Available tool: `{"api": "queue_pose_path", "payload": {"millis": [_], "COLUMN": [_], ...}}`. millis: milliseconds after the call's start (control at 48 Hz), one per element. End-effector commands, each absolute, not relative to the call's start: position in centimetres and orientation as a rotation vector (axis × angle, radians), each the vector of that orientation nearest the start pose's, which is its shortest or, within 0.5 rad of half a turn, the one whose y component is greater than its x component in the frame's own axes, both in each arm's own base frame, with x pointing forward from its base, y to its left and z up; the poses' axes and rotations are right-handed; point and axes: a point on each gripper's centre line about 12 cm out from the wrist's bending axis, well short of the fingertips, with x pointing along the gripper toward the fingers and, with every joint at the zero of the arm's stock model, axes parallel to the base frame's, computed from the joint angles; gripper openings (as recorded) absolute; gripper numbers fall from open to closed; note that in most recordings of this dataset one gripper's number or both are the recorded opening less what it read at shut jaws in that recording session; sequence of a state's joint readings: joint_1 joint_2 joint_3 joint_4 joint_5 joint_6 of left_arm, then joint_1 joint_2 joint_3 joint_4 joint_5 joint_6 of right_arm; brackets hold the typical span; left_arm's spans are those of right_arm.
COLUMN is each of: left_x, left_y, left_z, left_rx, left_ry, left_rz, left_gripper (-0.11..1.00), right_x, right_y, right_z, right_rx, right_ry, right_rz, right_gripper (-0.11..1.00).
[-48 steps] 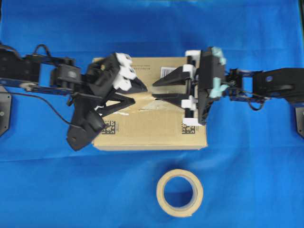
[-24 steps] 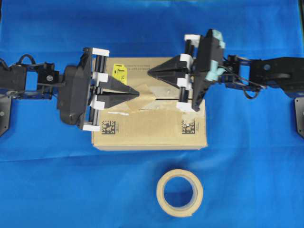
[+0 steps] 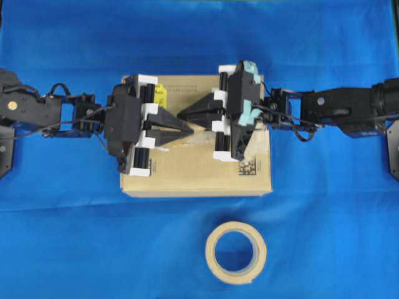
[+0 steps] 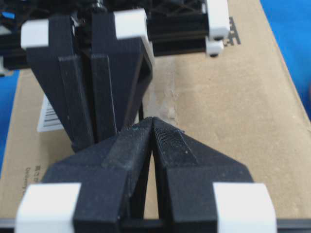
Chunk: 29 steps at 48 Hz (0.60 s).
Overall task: Apply tape along the seams of the closed cardboard box to seal it securely.
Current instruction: 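Press the tape flat across the seam with both grippers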
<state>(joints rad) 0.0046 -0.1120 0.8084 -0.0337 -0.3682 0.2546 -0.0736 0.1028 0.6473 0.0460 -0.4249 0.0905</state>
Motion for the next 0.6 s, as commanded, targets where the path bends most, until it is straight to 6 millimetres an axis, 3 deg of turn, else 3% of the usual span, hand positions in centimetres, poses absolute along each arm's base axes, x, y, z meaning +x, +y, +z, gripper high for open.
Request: {"api": "queue_pose_path", "payload": {"millis": [0,250,583], "left_x": [37.2,37.8,36.5], "left_y": [0.6,1.2,2.0], "left_z": [20.3,17.4,16.4], "left_rx": [0.222,0.217,0.212], "left_ry": [0.301,0.373,0.41], "left_rz": [-0.008,0.0,0.017], "left_gripper": [0.0,0.0,0.0], "right_x": [42.6,42.4,42.3], "right_y": [-3.1,-3.1,-2.9], "right_z": [18.6,17.9,17.7], "right_rx": [0.139,0.145,0.143], "right_ry": [0.287,0.31,0.324], "right_rz": [-0.105,-0.108,-0.105], "right_gripper": [0.0,0.0,0.0]}}
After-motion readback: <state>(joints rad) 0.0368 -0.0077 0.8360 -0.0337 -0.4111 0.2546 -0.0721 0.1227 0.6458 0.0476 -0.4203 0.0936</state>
